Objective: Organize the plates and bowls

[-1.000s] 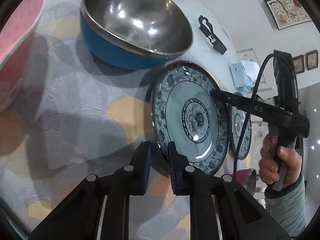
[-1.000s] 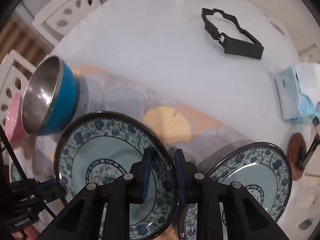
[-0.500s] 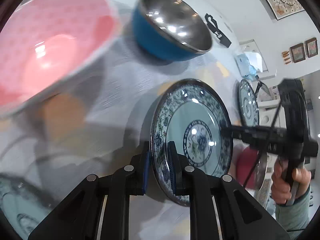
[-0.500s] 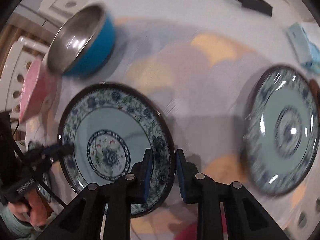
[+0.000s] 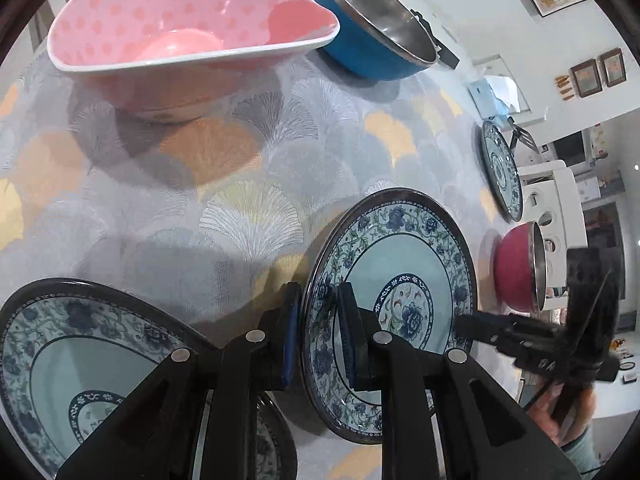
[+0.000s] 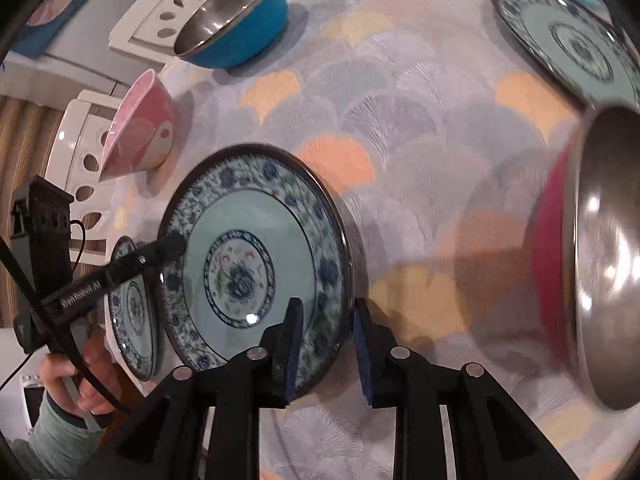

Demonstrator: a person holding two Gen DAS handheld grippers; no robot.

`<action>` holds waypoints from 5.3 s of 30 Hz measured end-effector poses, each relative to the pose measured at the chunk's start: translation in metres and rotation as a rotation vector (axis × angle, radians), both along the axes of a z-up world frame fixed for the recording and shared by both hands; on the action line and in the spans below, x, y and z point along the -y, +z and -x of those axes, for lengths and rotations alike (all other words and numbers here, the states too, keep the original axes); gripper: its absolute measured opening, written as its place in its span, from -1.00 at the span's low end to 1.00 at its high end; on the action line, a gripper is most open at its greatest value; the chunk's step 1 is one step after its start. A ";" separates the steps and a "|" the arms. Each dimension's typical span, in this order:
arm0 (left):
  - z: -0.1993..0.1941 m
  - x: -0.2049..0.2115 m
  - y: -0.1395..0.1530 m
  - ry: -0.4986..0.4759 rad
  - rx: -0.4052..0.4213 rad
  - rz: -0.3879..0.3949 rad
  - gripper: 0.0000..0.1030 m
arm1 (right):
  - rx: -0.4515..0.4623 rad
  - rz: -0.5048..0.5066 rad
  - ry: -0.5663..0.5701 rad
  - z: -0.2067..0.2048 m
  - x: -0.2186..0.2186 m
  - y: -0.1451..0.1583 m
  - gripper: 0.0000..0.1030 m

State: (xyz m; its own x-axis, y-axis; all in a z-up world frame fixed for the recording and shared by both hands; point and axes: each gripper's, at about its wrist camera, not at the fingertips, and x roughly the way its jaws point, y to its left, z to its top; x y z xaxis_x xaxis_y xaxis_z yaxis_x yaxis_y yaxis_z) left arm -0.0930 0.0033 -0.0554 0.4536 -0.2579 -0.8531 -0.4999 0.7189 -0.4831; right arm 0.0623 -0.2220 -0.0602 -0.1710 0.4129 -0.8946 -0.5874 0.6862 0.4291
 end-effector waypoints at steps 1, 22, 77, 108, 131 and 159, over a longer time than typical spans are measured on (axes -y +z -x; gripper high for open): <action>0.000 0.000 0.000 -0.002 0.001 0.000 -0.67 | 0.027 -0.032 -0.007 0.003 0.006 0.001 -0.52; 0.016 0.016 0.042 -0.024 0.138 -0.048 -0.61 | 0.215 -0.066 -0.107 0.053 0.002 0.035 -0.49; 0.191 -0.096 0.030 0.181 0.069 -0.062 -0.48 | 0.335 0.047 0.000 0.190 -0.120 0.050 0.14; -0.075 0.078 0.162 -0.160 0.361 -0.169 0.30 | 0.513 0.129 -0.568 -0.017 0.151 0.178 -0.27; -0.257 0.113 0.084 -0.174 0.097 -0.364 0.31 | 0.548 0.183 -0.623 -0.205 0.193 0.099 0.36; -0.317 0.109 -0.007 -0.222 0.094 0.036 -0.71 | 0.230 -0.022 -0.422 -0.245 0.127 -0.001 -0.65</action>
State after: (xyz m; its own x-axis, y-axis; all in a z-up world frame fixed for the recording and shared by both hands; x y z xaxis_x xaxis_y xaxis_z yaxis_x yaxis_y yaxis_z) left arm 0.2237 -0.1062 -0.0619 0.4597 -0.3893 -0.7982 -0.2833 0.7876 -0.5472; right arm 0.3072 -0.3494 -0.0611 0.2169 0.4228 -0.8799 -0.3410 0.8774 0.3375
